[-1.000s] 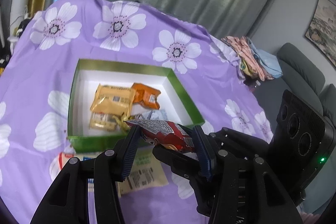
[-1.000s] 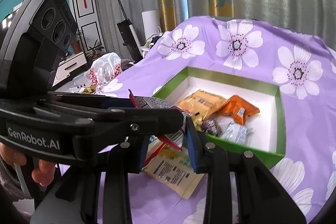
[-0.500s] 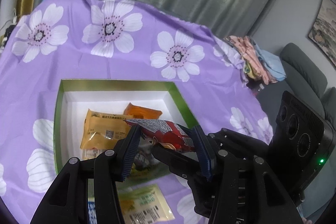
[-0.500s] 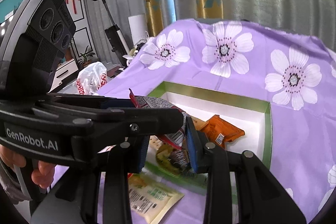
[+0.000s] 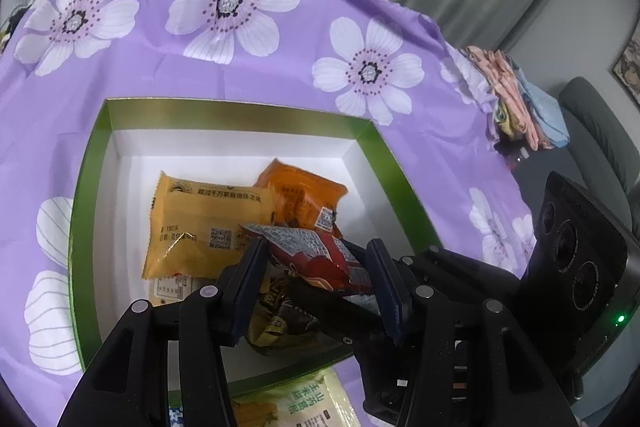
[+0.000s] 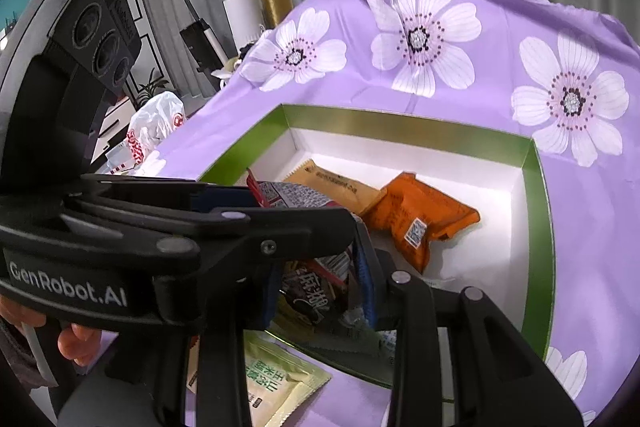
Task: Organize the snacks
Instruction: 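Carry the red-and-white packet into the green box, then open the left tool and pull it back from the box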
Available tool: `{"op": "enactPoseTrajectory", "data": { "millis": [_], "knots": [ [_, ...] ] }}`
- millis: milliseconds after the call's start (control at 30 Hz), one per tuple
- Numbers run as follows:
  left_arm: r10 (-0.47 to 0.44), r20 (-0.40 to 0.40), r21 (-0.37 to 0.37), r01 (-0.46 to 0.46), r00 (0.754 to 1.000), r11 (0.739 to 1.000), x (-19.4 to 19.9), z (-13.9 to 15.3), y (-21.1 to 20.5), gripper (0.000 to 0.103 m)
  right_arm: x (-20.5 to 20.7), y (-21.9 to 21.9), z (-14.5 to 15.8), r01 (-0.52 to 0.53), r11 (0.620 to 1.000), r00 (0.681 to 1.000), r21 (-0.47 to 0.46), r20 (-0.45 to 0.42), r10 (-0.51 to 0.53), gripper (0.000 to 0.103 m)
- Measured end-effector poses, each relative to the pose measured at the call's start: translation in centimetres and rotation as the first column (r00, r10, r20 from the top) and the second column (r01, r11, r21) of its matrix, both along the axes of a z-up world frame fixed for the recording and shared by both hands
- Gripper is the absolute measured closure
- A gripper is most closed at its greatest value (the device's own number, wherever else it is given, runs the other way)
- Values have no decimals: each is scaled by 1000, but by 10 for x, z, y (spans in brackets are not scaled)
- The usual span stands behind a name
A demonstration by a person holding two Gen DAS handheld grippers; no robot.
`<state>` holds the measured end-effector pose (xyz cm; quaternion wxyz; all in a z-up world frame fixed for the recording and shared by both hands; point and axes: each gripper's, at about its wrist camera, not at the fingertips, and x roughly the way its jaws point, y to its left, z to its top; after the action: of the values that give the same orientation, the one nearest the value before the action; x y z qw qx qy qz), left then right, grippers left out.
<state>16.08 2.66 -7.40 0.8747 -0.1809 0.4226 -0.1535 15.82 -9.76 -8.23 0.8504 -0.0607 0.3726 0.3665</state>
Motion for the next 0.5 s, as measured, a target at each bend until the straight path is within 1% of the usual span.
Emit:
{"op": "enactPoseTrajectory", "data": {
  "millis": [133,200,300,367,433,500],
  "knots": [
    [14,-11,3,-14,1000,1000,-1,-2,-1,51,3,0,-4,18,1000,1000,-26,-19,-18,67],
    [21,-13,-8,-21,1000,1000,-3,-1,2,51,2,-2,-4,30,999,999,-22,-26,-31,59],
    [37,-2,6,-37,999,999,-7,4,5,51,-3,-8,-1,37,999,999,-8,-23,-37,57],
    [50,6,18,-51,999,999,-12,8,8,48,-7,-13,3,44,999,999,-3,-16,-44,57],
    [68,15,34,-68,998,997,-19,12,11,42,-11,-17,6,53,999,998,5,-17,-53,55],
    [85,21,56,-86,996,995,-24,15,13,42,-15,-21,10,63,998,998,12,-13,-63,53]
  ]
}}
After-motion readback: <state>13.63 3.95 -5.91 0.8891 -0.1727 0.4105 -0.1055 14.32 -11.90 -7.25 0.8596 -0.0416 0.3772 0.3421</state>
